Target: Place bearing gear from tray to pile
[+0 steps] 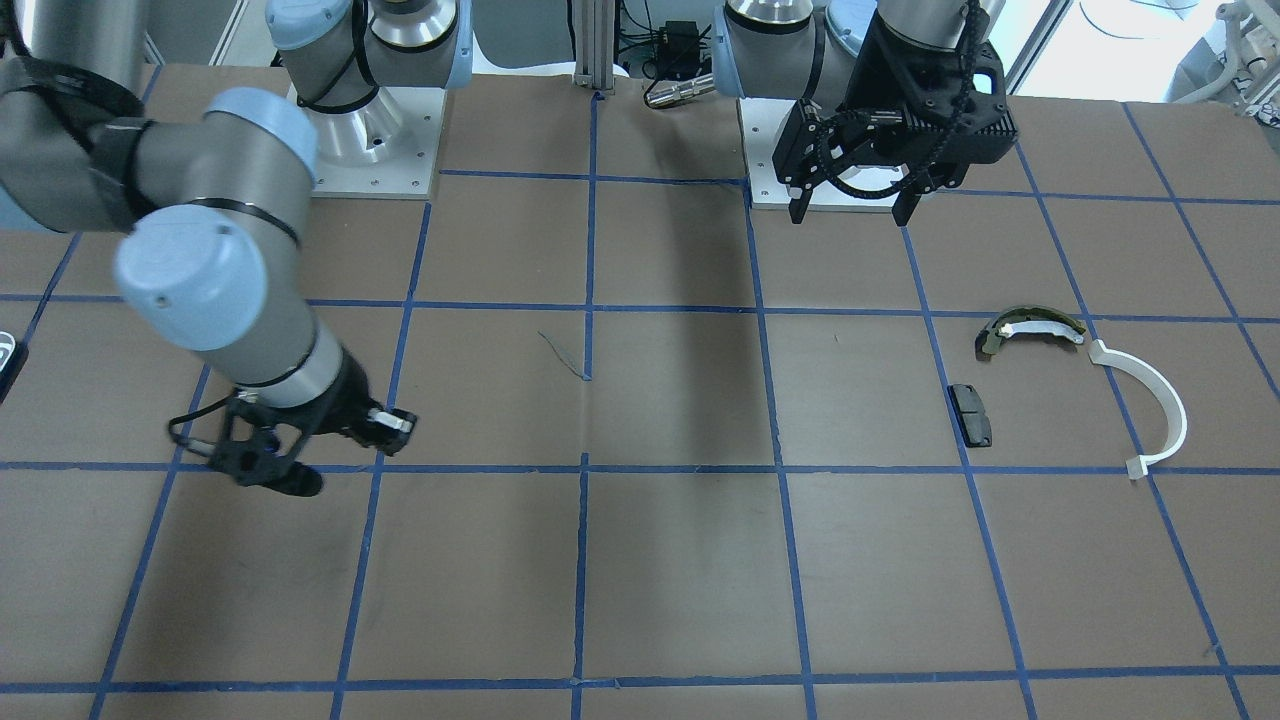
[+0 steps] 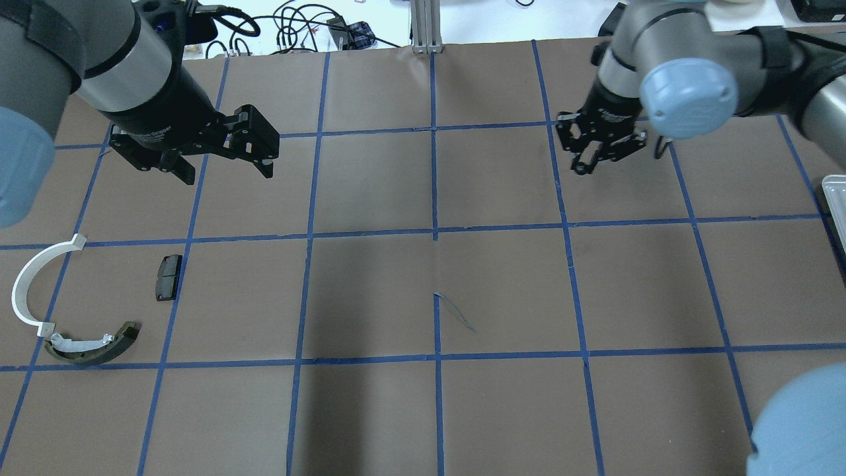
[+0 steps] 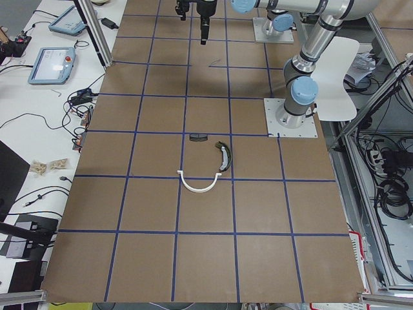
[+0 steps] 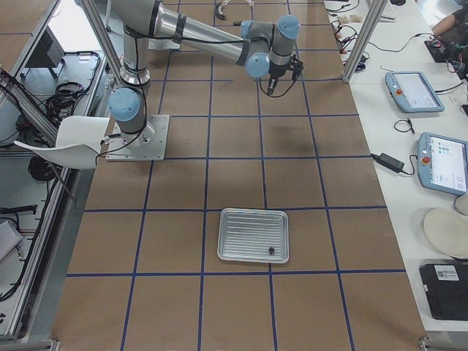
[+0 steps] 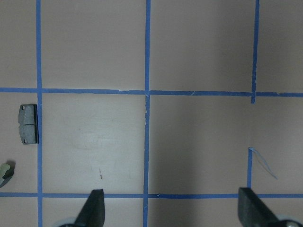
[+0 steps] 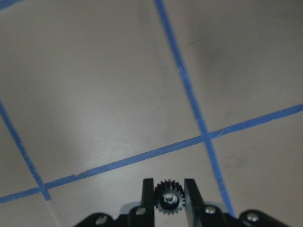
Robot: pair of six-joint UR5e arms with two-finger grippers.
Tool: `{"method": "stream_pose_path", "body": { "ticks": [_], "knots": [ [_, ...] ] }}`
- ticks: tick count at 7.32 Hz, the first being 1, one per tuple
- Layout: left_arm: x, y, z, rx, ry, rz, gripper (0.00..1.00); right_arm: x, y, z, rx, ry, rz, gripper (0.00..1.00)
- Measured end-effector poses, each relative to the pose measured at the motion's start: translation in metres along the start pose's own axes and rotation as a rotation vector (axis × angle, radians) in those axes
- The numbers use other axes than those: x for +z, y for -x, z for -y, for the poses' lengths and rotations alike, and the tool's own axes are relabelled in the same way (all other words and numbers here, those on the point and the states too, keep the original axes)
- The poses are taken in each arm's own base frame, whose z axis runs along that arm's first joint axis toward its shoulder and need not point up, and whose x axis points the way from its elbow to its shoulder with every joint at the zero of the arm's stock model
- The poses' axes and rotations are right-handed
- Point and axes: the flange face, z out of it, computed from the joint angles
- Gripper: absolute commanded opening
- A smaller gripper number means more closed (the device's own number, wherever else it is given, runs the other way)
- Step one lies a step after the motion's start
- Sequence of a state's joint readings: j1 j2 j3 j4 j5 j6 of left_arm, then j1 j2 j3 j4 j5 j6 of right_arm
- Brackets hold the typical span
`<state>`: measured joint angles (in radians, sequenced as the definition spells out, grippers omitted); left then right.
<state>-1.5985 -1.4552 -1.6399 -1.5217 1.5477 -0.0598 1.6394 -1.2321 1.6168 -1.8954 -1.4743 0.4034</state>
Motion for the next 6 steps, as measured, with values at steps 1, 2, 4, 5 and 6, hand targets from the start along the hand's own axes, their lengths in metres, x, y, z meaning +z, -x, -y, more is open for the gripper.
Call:
{"method": "stream_pose_path", "body": {
  "ticks": [1,2,4,5,6],
  "knots": [
    [0.000,0.000,0.000,0.000,0.000,0.000,1.00,0.018,0.042,-0.026,0.012,0.017,0.012,0.00],
    [0.000,0.000,0.000,0.000,-0.001,0.000,1.00,0.039,0.080,-0.051,0.017,0.023,0.016,0.00],
    [0.000,0.000,0.000,0.000,0.000,0.000,1.00,0.076,0.136,-0.090,0.035,0.011,0.027,0.00],
    [0.000,0.000,0.000,0.000,0.000,0.000,1.00,0.097,0.157,-0.106,0.022,0.019,0.031,0.00],
    [0.000,0.000,0.000,0.000,0.000,0.000,1.00,0.117,0.173,-0.121,0.002,0.039,0.035,0.02]
  ]
}}
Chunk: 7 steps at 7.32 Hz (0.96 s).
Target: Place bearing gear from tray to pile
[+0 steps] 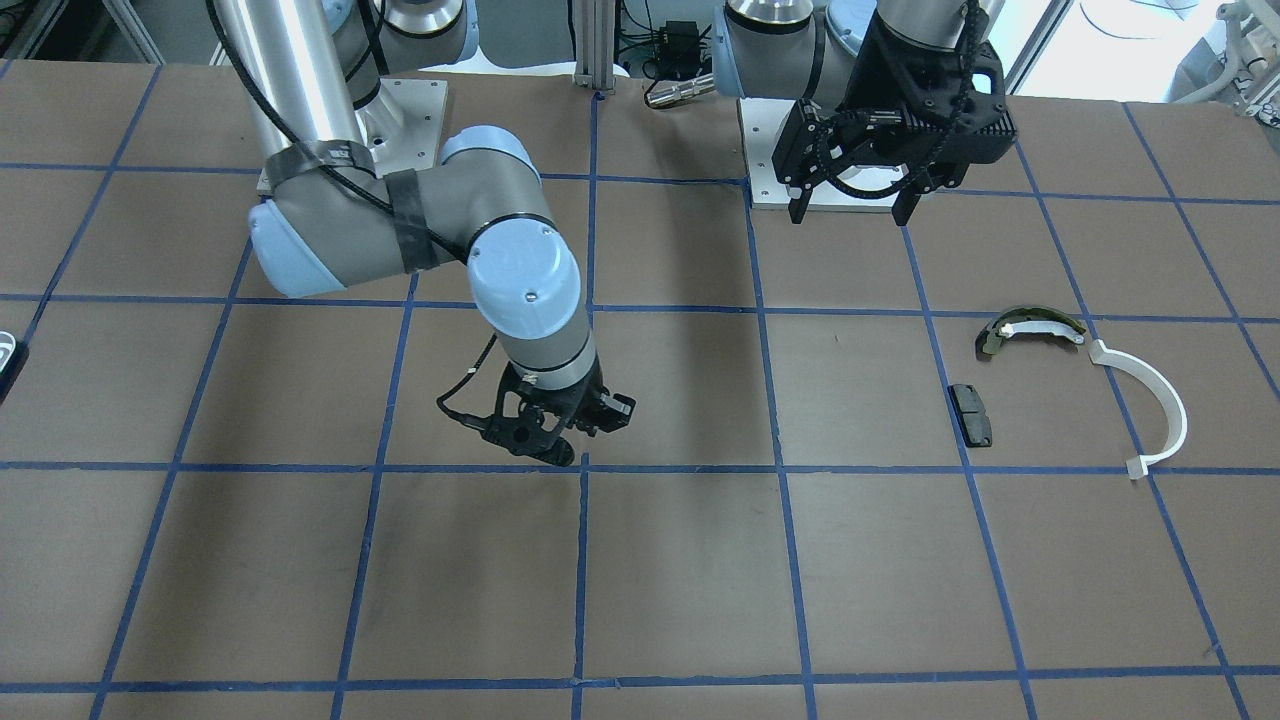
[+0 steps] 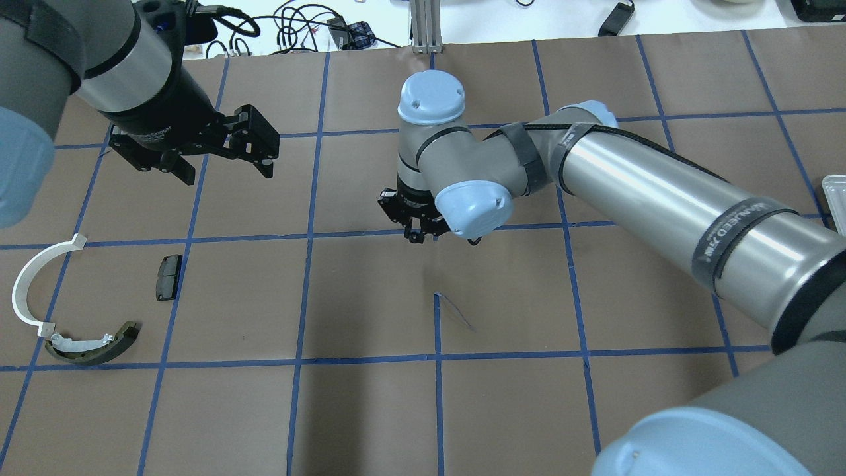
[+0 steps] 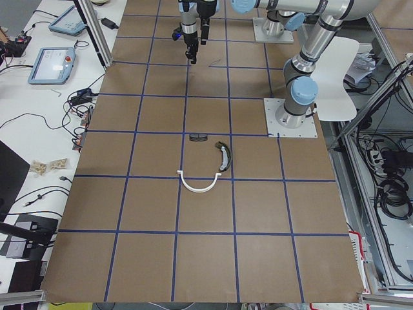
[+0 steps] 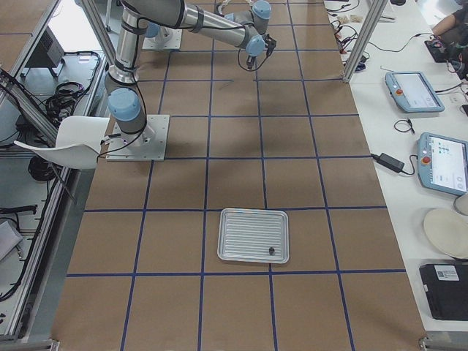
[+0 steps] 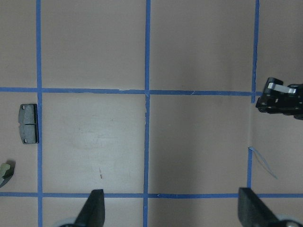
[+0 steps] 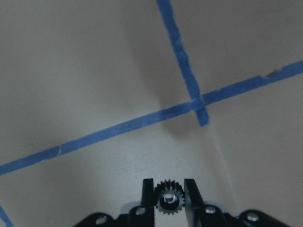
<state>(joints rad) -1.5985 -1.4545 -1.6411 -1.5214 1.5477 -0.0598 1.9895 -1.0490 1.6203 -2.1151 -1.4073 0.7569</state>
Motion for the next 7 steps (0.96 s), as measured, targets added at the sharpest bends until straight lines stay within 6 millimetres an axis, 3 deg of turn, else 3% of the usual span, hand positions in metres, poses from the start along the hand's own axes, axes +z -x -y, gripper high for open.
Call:
{"method": "stream_pose_path", "body": {
  "ticks": [1,2,4,5,6,7],
  "knots": [
    [0.001,0.000,0.000,0.000,0.001,0.000,1.00,0.013,0.009,-0.011,-0.014,0.015,-0.001,0.37],
    [0.002,0.000,0.001,0.001,0.003,0.000,1.00,0.021,0.013,-0.021,-0.024,0.026,-0.007,0.96],
    [0.009,0.000,0.002,0.003,0.008,-0.004,1.00,0.025,0.015,-0.028,-0.031,0.021,-0.018,1.00],
    [0.013,-0.001,0.003,0.003,0.012,-0.006,1.00,0.015,0.011,-0.021,-0.028,-0.002,-0.020,1.00],
    [0.019,-0.001,0.006,0.005,0.019,-0.006,1.00,-0.011,-0.005,0.000,-0.013,-0.050,-0.022,1.00],
    [0.026,-0.001,0.009,0.008,0.026,-0.007,1.00,-0.043,-0.039,0.034,0.006,-0.089,-0.027,1.00]
  ]
}}
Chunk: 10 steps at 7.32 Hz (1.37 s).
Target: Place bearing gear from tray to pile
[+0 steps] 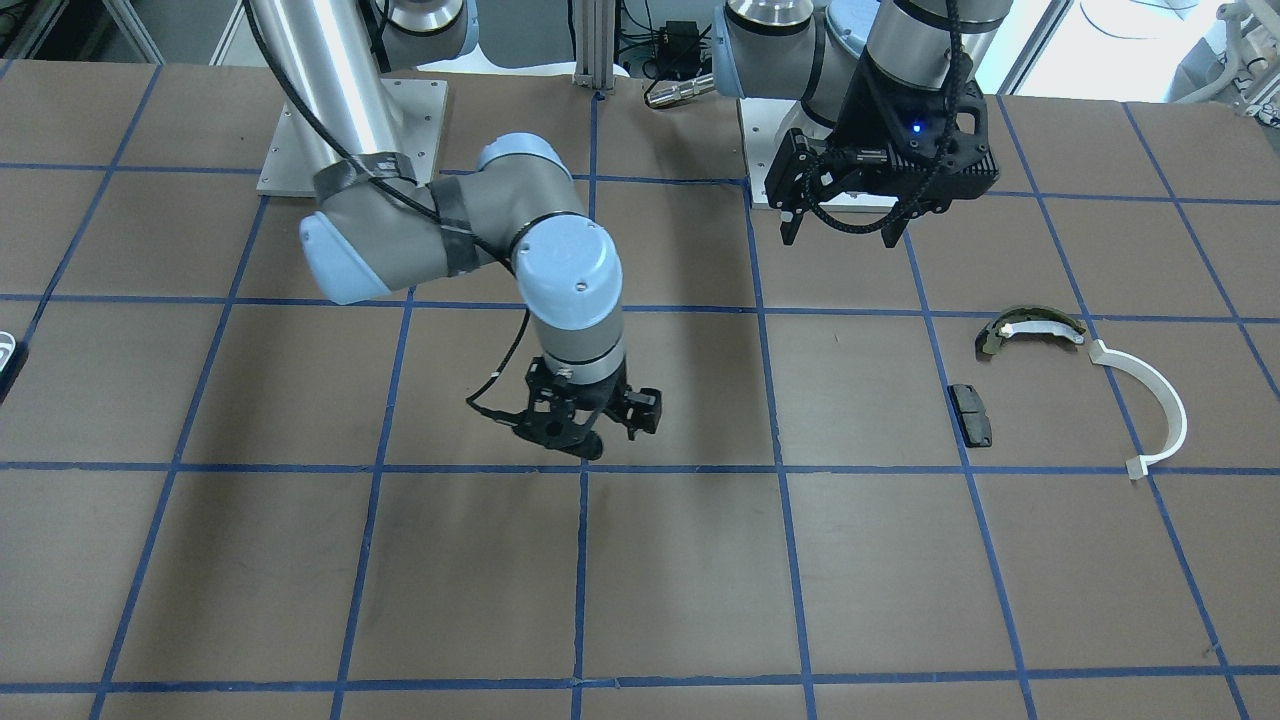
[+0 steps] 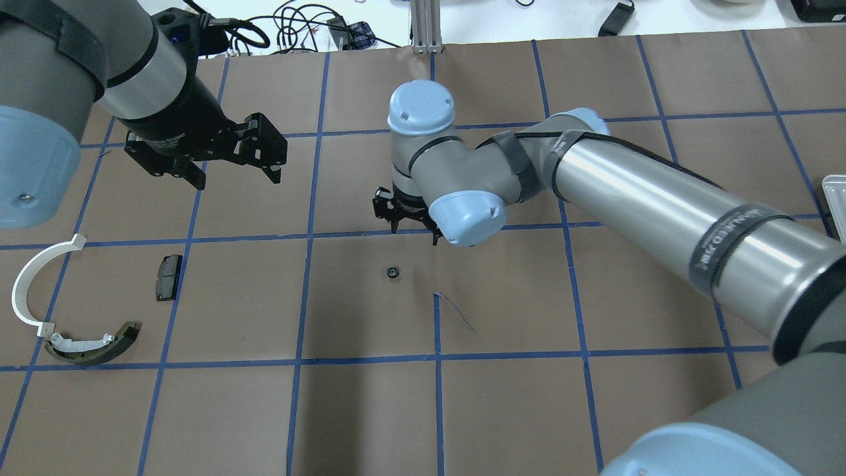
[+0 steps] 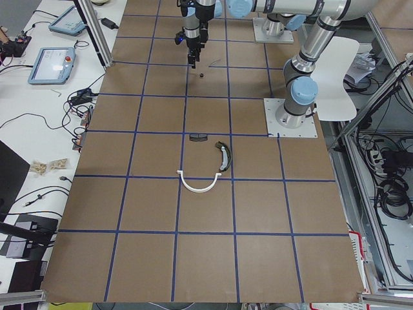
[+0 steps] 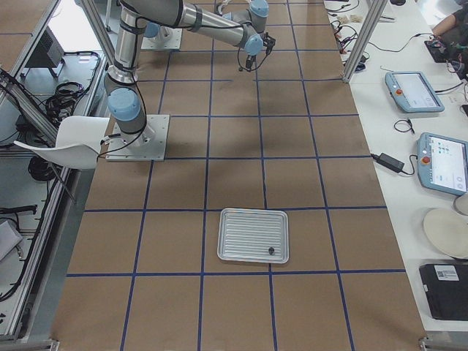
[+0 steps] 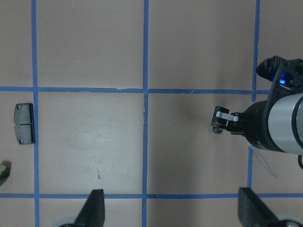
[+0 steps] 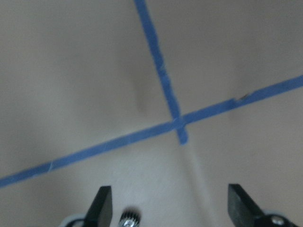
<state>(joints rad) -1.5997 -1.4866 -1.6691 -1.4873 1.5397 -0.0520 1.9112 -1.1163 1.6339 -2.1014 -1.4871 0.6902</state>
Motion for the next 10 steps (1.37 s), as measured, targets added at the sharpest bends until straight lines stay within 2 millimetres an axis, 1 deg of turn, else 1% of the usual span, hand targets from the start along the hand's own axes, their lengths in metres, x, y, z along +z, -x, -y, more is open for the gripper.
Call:
{"method": "stream_pose_path", "body": {
  "ticks": [1,2,3,4,5,6,7,8,10],
  "knots": [
    [0.015,-0.001,0.005,-0.003,0.018,-0.003,1.00,-0.028,-0.051,0.046,0.005,-0.020,-0.008,1.00],
    [0.044,-0.005,0.010,-0.025,0.047,-0.006,1.00,-0.050,-0.107,0.088,-0.008,-0.036,-0.023,1.00],
    [0.082,-0.016,0.011,-0.056,0.062,-0.007,1.00,-0.064,-0.164,0.124,-0.028,-0.046,-0.055,1.00],
    [0.121,-0.035,0.007,-0.084,0.057,-0.007,1.00,-0.075,-0.223,0.155,-0.071,-0.049,-0.084,1.00],
    [0.161,-0.057,0.001,-0.101,0.056,-0.004,1.00,-0.088,-0.279,0.177,-0.135,-0.051,-0.100,1.00],
    [0.194,-0.075,-0.004,-0.099,0.061,0.000,1.00,-0.100,-0.332,0.192,-0.204,-0.053,-0.110,1.00],
    [0.222,-0.090,-0.004,-0.084,0.058,0.000,1.00,-0.108,-0.382,0.203,-0.281,-0.053,-0.118,1.00],
    [0.247,-0.101,-0.002,-0.070,0.055,0.000,1.00,-0.113,-0.432,0.212,-0.353,-0.052,-0.124,1.00],
    [0.284,-0.121,-0.003,-0.038,0.067,0.003,1.00,-0.118,-0.528,0.222,-0.453,-0.050,-0.134,0.97]
  ]
}}
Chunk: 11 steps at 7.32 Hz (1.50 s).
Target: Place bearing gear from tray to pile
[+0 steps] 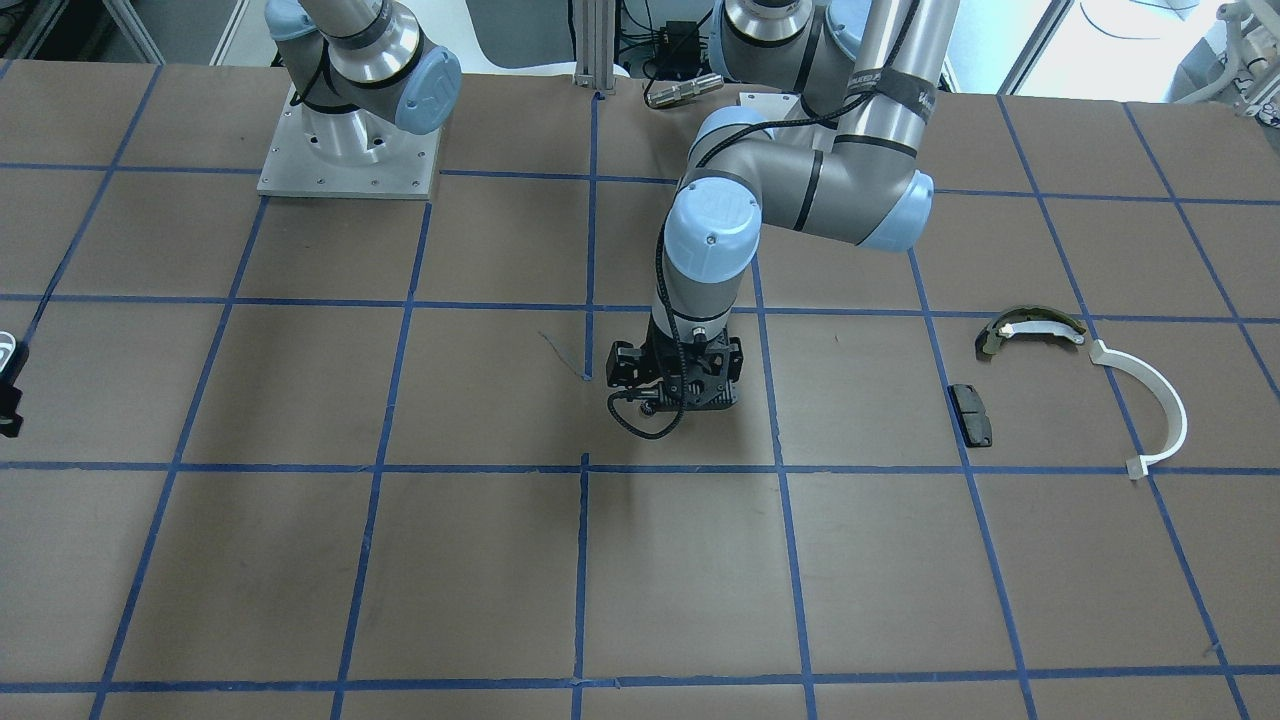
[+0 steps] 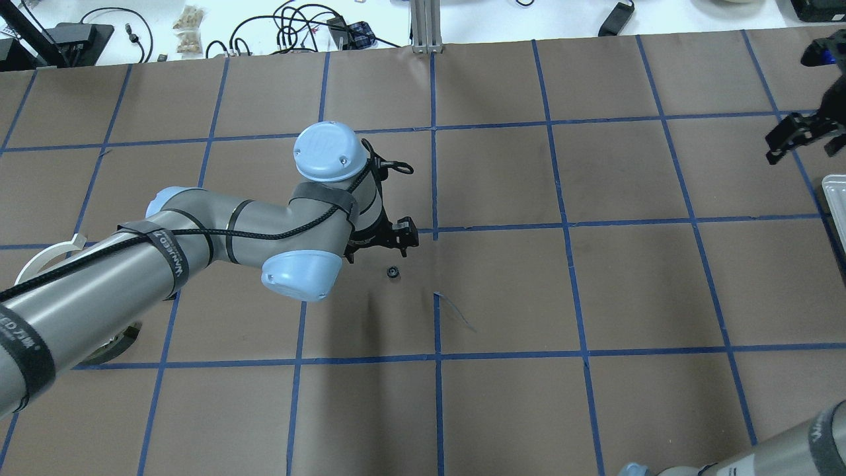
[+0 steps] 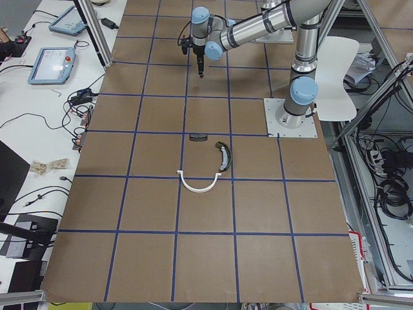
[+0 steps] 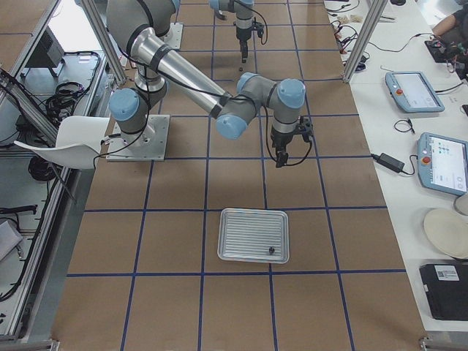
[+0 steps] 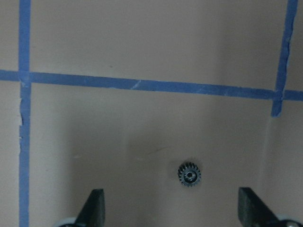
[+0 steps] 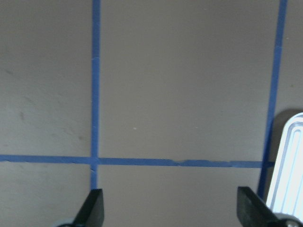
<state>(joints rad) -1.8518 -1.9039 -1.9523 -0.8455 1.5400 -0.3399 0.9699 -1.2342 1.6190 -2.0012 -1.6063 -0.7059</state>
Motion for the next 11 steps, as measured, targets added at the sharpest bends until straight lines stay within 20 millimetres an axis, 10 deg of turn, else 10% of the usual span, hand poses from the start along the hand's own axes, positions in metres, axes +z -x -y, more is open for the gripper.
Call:
{"method": "stream_pose_path", "body": {
  "ticks": [2,6,9,11],
  "knots": [
    [0.026,-0.012,-0.004,0.026,0.021,0.007,0.95,0.022,-0.083,-0.020,-0.099,-0.008,-0.017,0.96],
    [0.042,-0.016,-0.005,0.032,0.043,0.016,0.00,0.080,-0.200,-0.022,-0.186,0.002,-0.021,0.88],
    [0.032,-0.015,-0.002,0.035,0.024,0.010,0.00,0.117,-0.233,-0.012,-0.182,0.011,-0.011,0.86],
    [-0.008,0.001,0.016,0.026,-0.013,-0.003,0.00,0.138,-0.244,-0.019,-0.173,0.024,0.011,0.71]
  ]
}}
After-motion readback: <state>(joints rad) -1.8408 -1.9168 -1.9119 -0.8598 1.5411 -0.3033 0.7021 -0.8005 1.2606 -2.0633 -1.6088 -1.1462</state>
